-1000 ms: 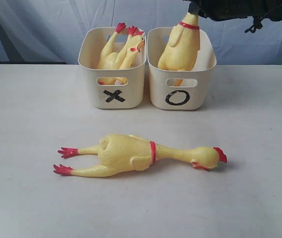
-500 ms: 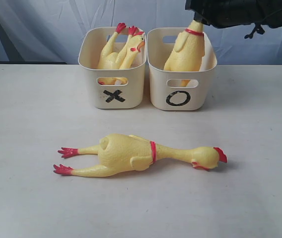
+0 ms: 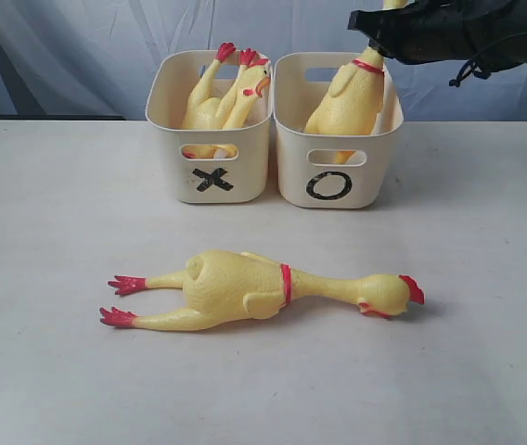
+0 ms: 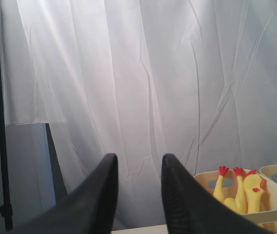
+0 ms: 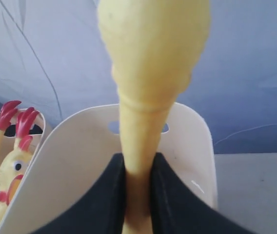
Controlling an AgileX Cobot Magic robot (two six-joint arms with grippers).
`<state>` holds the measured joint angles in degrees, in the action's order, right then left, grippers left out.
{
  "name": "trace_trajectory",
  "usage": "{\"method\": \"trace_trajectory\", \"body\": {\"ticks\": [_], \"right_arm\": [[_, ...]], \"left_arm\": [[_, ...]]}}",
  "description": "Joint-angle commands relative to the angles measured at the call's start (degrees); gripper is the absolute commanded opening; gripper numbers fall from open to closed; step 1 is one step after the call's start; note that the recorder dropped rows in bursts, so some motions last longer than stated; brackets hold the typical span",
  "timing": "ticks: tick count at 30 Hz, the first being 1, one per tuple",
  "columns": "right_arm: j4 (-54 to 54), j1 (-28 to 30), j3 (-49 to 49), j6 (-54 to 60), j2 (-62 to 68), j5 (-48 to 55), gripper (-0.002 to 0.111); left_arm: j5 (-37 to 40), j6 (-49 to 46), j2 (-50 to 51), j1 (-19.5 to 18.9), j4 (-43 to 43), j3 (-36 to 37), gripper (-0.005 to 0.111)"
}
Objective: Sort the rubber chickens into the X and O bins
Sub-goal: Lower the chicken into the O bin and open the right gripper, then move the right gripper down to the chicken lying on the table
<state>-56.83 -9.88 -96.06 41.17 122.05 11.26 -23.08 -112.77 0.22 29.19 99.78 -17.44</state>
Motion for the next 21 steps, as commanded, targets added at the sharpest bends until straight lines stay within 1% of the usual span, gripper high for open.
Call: {"method": "trace_trajectory", "body": {"ticks": [1, 2, 4, 5, 7, 21], "right_arm": [[1.09, -0.57, 0.34, 0.52, 1.45, 1.92, 0.021], [1.09, -0.57, 0.34, 0.52, 1.45, 1.67, 0.028], [1.09, -0.57, 0.34, 0.52, 1.45, 1.67, 0.04], [1.09, -0.57, 0.34, 0.52, 1.45, 1.67, 0.044], [1.09, -0.57, 0.34, 0.52, 1.45, 1.52, 0.049], [0.96, -0.57, 0.34, 0.76, 1.25, 0.13, 0.05]], "left_arm": [[0.55, 0.19, -0.22, -0.27, 0.16, 0.27, 0.03], [0.55, 0.19, -0.22, -0.27, 0.16, 0.27, 0.03], [0.55, 0.19, -0.22, -0.27, 0.16, 0.27, 0.03], [0.55, 0.19, -0.22, -0.27, 0.16, 0.27, 0.03], [0.55, 0.19, -0.22, -0.27, 0.16, 0.27, 0.03], [0.55, 0.19, -0.22, -0.27, 0.16, 0.27, 0.03]]}}
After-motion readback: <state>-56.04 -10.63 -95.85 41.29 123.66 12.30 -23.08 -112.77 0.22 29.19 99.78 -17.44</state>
